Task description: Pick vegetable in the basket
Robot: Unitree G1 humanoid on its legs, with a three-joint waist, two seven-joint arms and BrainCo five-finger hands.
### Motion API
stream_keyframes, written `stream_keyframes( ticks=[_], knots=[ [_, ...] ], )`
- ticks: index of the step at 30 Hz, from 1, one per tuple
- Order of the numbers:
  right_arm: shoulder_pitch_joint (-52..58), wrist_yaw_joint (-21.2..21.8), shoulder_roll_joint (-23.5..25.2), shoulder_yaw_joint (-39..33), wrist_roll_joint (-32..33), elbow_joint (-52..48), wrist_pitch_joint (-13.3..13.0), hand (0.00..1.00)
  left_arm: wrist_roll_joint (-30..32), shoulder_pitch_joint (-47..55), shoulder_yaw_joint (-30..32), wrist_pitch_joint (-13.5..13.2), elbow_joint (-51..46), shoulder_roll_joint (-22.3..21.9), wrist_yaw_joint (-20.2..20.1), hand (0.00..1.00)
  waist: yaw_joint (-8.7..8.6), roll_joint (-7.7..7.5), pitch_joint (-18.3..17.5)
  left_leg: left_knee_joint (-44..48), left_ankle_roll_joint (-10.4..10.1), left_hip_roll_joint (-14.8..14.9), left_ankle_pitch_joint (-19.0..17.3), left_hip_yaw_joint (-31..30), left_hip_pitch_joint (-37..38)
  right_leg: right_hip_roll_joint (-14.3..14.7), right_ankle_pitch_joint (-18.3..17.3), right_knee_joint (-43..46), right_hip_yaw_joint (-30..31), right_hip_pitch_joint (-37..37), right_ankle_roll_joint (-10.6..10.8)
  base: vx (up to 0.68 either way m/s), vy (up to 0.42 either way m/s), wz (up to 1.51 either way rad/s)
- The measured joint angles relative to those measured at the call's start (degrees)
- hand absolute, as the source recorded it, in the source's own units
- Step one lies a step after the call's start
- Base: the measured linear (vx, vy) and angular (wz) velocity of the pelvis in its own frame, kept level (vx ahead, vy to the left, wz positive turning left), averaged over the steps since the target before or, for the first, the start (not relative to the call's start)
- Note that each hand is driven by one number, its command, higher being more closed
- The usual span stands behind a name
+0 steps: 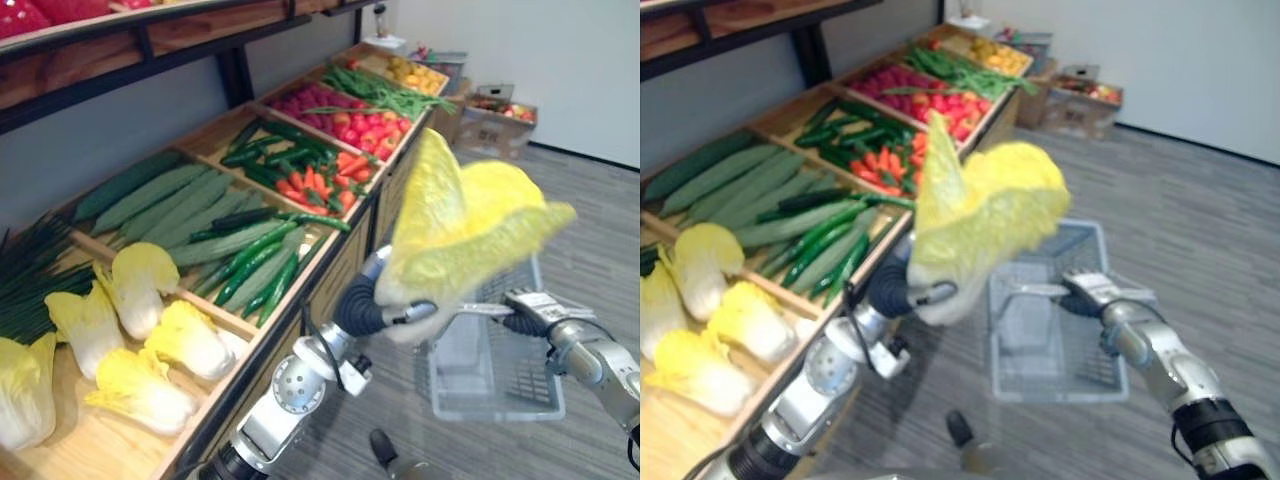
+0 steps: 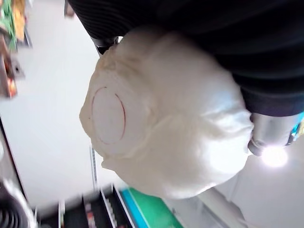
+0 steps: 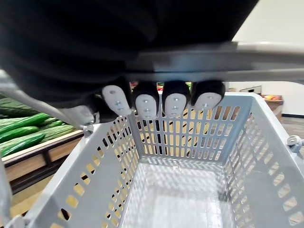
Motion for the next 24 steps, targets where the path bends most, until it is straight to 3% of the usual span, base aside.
stream_keyframes(
  ticks=[5,12,24],
  knots=[
    [-2.2,0.61,-4.1,3.25,-0.02,0.02,0.0,1.0,-6.69,-0.67,-6.04,0.0,-1.01,4.28,-5.13,1.0,0.05,0.53,-0.34,4.2,-0.54,1.99,-1.59,1.37,-1.08,0.77,0.18,1.18,0.02,-1.51,-0.24,-0.03,-0.027,-0.14],
    [-5.73,1.14,-8.97,3.43,-0.01,0.25,0.84,1.0,-12.79,-4.04,-11.57,0.0,-5.71,8.86,-8.9,1.0,0.14,1.0,-0.23,8.65,-0.73,4.62,-2.85,1.26,-3.22,0.77,0.72,1.81,-1.61,-2.86,-0.58,-0.03,-0.032,0.05],
    [-7.57,-0.32,-12.01,3.35,0.07,-3.38,-1.76,1.0,-15.36,-8.67,-19.86,-0.47,-8.29,17.06,-13.86,1.0,0.25,3.14,1.33,9.83,-0.86,5.9,-3.1,1.03,-4.16,0.73,0.8,1.92,-3.2,-3.4,-0.65,-0.01,-0.012,0.03]
  ],
)
